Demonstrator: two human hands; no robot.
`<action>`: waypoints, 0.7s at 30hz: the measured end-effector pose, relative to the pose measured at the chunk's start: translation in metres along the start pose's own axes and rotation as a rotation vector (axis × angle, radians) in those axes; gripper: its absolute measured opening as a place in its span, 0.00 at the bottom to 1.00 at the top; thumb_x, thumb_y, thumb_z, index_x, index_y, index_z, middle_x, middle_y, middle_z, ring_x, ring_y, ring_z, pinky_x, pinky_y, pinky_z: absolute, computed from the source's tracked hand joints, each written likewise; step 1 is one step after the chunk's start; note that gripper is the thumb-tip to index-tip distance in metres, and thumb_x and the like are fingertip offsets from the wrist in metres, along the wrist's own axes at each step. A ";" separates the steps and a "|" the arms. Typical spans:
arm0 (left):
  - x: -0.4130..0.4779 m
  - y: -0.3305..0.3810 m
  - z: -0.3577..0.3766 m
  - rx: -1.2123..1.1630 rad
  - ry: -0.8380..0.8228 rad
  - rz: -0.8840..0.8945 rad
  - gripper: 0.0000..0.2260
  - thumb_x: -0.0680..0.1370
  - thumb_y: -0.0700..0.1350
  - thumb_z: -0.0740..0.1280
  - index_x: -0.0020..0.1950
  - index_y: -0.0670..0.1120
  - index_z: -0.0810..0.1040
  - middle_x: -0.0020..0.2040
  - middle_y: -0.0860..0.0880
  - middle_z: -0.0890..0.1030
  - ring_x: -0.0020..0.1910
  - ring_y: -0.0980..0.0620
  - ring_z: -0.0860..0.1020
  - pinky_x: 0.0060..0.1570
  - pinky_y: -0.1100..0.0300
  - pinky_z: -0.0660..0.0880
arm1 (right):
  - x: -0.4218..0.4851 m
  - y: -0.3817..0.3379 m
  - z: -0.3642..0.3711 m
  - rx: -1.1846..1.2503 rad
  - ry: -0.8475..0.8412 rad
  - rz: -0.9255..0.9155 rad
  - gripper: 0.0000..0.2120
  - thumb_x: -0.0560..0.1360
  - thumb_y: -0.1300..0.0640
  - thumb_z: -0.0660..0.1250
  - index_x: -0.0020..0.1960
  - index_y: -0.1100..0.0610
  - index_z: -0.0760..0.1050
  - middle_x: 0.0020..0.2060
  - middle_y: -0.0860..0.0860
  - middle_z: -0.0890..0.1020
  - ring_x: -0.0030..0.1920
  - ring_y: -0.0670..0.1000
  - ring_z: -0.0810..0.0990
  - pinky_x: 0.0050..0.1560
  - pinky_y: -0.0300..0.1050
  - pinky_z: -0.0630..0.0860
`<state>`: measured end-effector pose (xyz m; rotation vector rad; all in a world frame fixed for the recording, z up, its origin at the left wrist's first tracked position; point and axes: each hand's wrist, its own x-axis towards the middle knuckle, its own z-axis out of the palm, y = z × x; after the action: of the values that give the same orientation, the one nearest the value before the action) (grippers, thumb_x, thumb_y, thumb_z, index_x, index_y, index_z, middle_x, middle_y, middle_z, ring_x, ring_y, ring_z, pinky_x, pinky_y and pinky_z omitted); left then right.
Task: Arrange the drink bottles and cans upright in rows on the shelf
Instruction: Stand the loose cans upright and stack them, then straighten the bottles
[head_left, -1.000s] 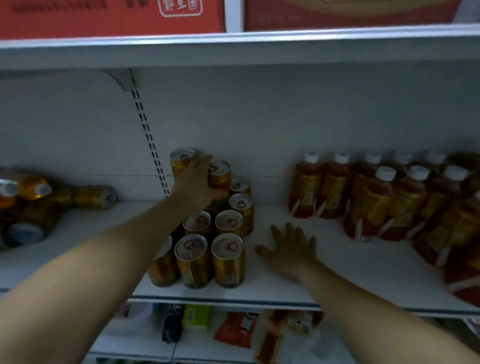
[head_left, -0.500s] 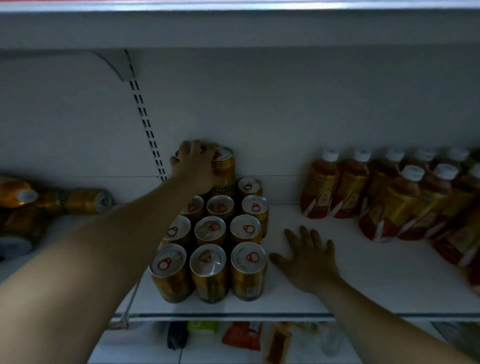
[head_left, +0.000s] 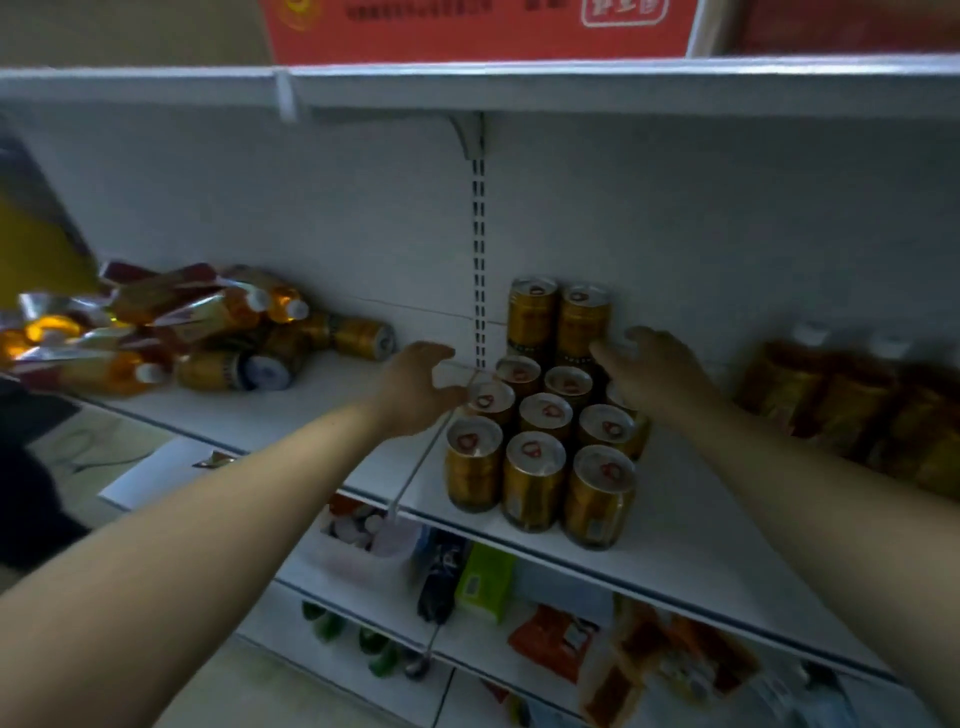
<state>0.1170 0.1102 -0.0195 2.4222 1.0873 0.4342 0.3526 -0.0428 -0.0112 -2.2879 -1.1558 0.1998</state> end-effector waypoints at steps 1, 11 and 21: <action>-0.006 -0.011 -0.006 -0.009 -0.017 -0.040 0.31 0.75 0.56 0.68 0.74 0.49 0.63 0.75 0.47 0.61 0.71 0.47 0.63 0.66 0.55 0.62 | 0.005 -0.025 0.003 -0.025 -0.031 -0.065 0.16 0.72 0.32 0.55 0.40 0.44 0.64 0.38 0.50 0.74 0.46 0.55 0.75 0.44 0.46 0.67; -0.037 -0.160 -0.107 0.092 -0.049 -0.161 0.30 0.74 0.56 0.68 0.73 0.49 0.64 0.71 0.47 0.68 0.66 0.47 0.70 0.59 0.57 0.68 | 0.028 -0.221 0.109 -0.086 -0.212 -0.296 0.39 0.73 0.30 0.58 0.76 0.52 0.58 0.72 0.54 0.65 0.68 0.57 0.67 0.59 0.46 0.67; 0.000 -0.310 -0.208 0.147 -0.068 -0.115 0.16 0.73 0.51 0.70 0.60 0.51 0.75 0.56 0.49 0.78 0.48 0.51 0.77 0.45 0.57 0.73 | 0.068 -0.349 0.213 -0.036 -0.213 -0.175 0.35 0.72 0.33 0.63 0.70 0.55 0.65 0.65 0.56 0.73 0.61 0.57 0.74 0.51 0.48 0.70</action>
<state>-0.1693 0.3484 -0.0026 2.4636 1.2609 0.2404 0.0728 0.2625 0.0103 -2.2216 -1.4707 0.3645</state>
